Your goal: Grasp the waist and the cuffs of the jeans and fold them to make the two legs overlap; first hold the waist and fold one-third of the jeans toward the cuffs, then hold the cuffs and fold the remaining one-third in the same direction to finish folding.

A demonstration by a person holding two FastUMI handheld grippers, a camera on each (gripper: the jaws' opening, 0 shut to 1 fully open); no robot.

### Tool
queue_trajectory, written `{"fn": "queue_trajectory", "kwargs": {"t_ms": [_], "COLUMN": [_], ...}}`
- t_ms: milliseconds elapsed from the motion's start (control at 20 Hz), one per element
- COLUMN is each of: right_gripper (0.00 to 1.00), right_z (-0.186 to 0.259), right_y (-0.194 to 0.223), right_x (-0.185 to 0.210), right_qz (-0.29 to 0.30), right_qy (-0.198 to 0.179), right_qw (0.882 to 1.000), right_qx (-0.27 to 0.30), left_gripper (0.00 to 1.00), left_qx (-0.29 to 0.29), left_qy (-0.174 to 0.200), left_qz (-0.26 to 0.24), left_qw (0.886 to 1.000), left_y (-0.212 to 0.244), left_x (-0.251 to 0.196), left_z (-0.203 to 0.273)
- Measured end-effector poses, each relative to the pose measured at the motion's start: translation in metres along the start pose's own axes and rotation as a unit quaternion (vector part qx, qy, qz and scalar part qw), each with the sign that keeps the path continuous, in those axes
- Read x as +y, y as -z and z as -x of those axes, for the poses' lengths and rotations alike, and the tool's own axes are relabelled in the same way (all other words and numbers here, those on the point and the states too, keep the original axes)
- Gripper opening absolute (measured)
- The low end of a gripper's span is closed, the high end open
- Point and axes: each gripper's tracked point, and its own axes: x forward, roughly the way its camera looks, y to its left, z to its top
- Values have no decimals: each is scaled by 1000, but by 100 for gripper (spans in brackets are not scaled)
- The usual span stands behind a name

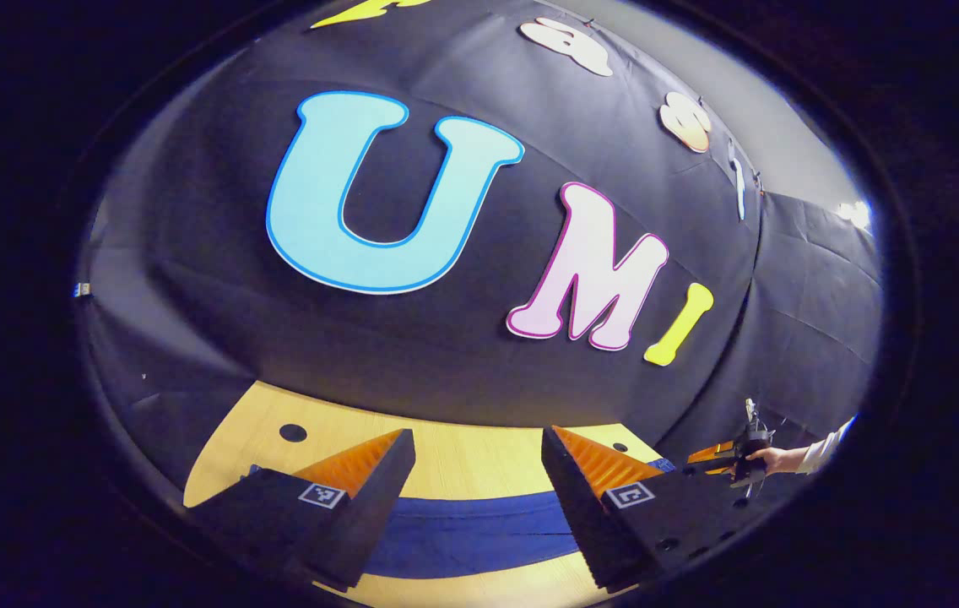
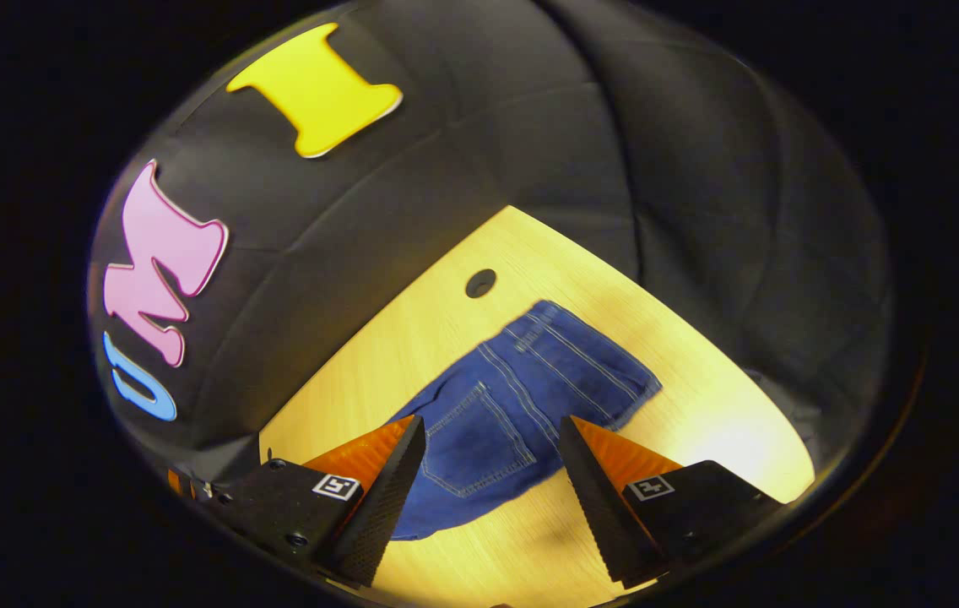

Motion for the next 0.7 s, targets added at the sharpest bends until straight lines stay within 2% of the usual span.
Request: {"fn": "queue_trajectory", "kwargs": {"t_ms": [200, 350, 500, 600, 650, 700], "right_gripper": [99, 98, 98, 98, 87, 94], "right_z": [7, -2, -15, -30, -42, -46], "right_y": [0, -4, -5, -6, -13, -21], "right_x": [-31, -67, -95, -100, -96, -92], "right_qz": [-69, -139, -192, -205, -216, -231], "right_qy": [23, 54, 76, 76, 65, 59], "right_qw": [997, 988, 978, 975, 973, 970], "right_qx": [-17, -29, -32, -29, -44, -49], "left_gripper": [96, 96, 96, 96, 96, 96], "left_qx": [2, 4, 19, 36, 40, 42], "left_qy": [-13, -12, -30, -45, -50, -51], "left_qz": [-48, -56, -55, -54, -52, -50], "left_qw": [999, 998, 998, 997, 997, 997], "left_y": [-14, -15, -5, 5, 7, 8], "left_x": [-14, -22, -17, -13, -12, -15], "left_z": [11, 29, 42, 45, 46, 46]}}
